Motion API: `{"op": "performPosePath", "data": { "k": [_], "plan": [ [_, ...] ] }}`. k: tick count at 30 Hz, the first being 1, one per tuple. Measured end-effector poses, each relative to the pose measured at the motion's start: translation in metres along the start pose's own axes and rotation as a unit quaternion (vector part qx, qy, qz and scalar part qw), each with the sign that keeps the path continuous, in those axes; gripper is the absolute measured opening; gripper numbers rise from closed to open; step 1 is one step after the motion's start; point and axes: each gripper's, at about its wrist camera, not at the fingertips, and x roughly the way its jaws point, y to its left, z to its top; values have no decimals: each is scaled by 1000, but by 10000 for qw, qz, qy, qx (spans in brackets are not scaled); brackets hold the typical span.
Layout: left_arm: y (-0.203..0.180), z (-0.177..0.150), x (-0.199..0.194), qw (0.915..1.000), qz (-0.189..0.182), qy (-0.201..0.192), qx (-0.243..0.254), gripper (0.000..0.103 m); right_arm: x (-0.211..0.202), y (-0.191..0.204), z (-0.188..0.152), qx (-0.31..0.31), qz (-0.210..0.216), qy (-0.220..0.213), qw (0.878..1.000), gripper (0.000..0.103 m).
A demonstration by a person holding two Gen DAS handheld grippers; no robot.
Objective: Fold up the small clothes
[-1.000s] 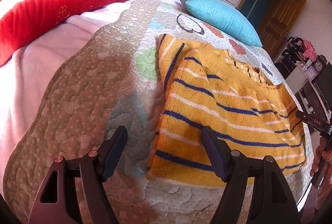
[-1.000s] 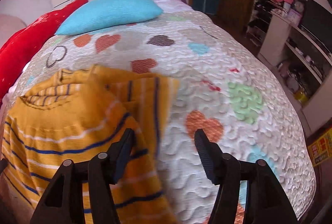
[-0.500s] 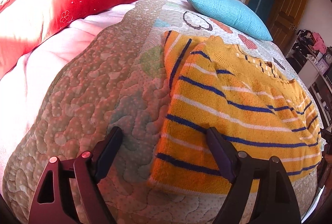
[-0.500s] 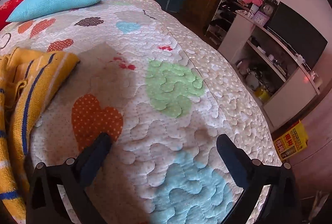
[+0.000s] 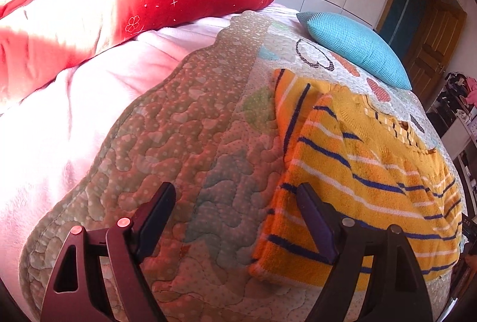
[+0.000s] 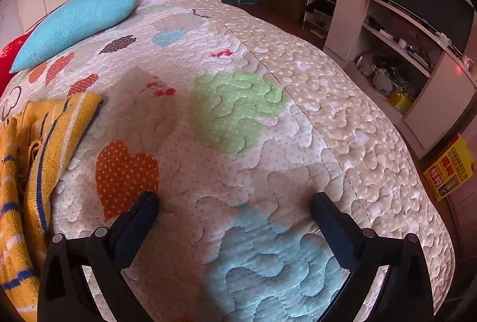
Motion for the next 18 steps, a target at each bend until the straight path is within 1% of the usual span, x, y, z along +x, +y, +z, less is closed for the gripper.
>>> {"op": "performPosePath", "data": {
  "k": [3, 5, 8, 11, 13, 14, 15, 17, 18],
  "plan": [
    [3, 0, 5, 9999, -25, 108, -73, 82, 1, 1, 0, -29, -21, -33, 10000, 103],
    [1, 0, 6, 9999, -5, 114, -48, 82, 2, -5, -1, 70, 198, 50, 9998, 103],
    [-1, -1, 8, 9999, -18, 147, 8, 85, 4, -11, 3, 141, 475, 314, 9983, 103],
    [1, -1, 9, 9998, -64, 192, -27, 86, 4, -7, 7, -59, 457, 527, 9975, 103],
    [2, -1, 9, 9997, -112, 195, -58, 87, -5, -7, 12, 132, 425, 648, 9969, 98],
    [3, -1, 8, 9997, -143, 194, -79, 87, -18, -6, 15, 308, 531, 534, 9967, 91],
    [5, -1, 7, 9996, -183, 192, -111, 87, -36, -3, 17, 426, 681, 282, 9964, 88],
    [8, -1, 5, 9992, -285, 197, -191, 87, -77, 18, 21, 318, 856, -346, 9952, 89],
    [10, -1, 4, 9989, -343, 214, -228, 87, -95, 34, 23, 131, 940, -536, 9940, 91]
  ]
}}
